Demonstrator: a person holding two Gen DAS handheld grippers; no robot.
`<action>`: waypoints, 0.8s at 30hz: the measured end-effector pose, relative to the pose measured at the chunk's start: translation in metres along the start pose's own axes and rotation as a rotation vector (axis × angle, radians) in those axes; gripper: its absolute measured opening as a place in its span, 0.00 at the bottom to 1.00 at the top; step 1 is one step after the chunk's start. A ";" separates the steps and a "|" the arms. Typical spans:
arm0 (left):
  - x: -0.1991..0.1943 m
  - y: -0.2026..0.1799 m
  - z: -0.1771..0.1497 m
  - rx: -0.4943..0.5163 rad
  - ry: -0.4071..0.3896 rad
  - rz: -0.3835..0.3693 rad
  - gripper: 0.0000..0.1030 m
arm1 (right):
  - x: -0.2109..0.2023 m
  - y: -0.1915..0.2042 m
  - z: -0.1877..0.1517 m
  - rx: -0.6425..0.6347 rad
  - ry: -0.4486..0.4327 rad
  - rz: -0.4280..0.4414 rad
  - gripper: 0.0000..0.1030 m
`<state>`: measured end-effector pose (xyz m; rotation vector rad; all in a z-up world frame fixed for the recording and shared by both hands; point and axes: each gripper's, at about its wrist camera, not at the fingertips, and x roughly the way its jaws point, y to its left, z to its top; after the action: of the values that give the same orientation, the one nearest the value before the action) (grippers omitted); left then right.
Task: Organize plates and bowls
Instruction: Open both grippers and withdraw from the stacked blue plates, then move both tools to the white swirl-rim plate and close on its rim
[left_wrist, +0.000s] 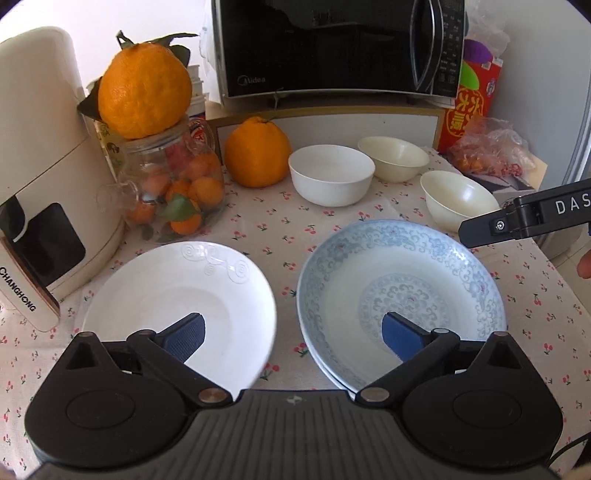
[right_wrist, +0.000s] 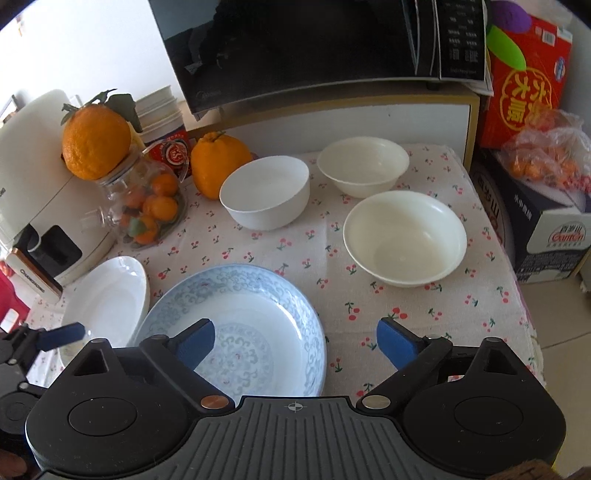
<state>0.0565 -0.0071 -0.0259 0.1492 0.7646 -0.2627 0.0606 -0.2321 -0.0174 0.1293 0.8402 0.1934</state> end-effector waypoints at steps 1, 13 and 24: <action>0.000 0.005 0.000 -0.012 0.000 0.008 0.99 | 0.000 0.005 0.001 -0.024 -0.015 -0.012 0.96; -0.003 0.067 -0.011 -0.227 0.052 0.140 0.99 | 0.013 0.059 0.015 -0.119 -0.077 -0.018 0.99; 0.007 0.099 -0.020 -0.392 0.118 0.329 0.99 | 0.047 0.122 0.024 -0.199 -0.099 0.073 1.00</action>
<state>0.0761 0.0909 -0.0414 -0.0816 0.8810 0.2115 0.0952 -0.1034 -0.0126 -0.0172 0.7136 0.3352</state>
